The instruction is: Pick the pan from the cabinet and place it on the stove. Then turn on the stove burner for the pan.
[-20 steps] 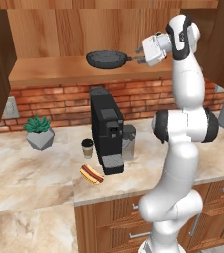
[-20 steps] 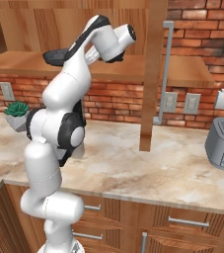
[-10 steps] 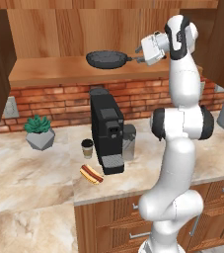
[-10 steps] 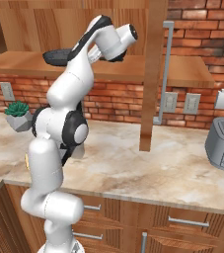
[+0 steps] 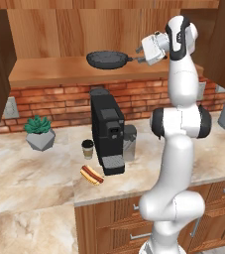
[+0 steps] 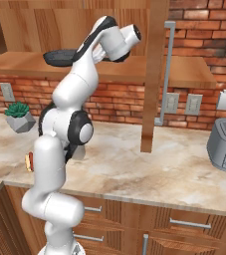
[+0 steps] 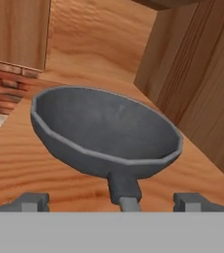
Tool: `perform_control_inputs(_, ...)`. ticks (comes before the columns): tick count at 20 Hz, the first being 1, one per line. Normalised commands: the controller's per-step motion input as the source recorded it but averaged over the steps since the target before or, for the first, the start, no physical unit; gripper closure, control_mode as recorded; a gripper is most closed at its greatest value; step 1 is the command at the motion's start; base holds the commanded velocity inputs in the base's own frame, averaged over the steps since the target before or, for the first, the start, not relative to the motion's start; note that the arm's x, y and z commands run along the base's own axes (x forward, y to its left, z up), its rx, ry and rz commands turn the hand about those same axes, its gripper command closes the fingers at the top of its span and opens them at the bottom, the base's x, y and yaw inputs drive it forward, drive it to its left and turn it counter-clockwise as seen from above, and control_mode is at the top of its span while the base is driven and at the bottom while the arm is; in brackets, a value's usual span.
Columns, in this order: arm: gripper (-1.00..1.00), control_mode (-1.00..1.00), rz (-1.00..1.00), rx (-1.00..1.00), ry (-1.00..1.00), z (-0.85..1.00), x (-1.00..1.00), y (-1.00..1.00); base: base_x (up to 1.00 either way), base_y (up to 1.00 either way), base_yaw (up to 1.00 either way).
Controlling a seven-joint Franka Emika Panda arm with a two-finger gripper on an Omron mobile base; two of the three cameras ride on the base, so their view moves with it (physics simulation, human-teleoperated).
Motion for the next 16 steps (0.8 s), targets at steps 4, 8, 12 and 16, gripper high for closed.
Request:
perform_control_inputs(4, -1.00, -1.00, 0.02, 0.00, 0.00, -0.01, 0.12, -0.06, 0.00, 0.00, 0.00)
perform_control_inputs(8, -1.00, -1.00, 0.01, 0.00, 0.00, -0.03, 0.13, -0.04, 0.00, 0.00, 0.00)
perform_control_inputs(12, -1.00, -1.00, 0.01, 0.00, 0.00, -0.04, 0.13, -0.01, 0.00, 0.00, 0.00)
perform_control_inputs(16, -1.00, -1.00, 0.00, 0.00, 0.00, -0.06, 0.10, 0.00, 0.00, 0.00, 0.00)
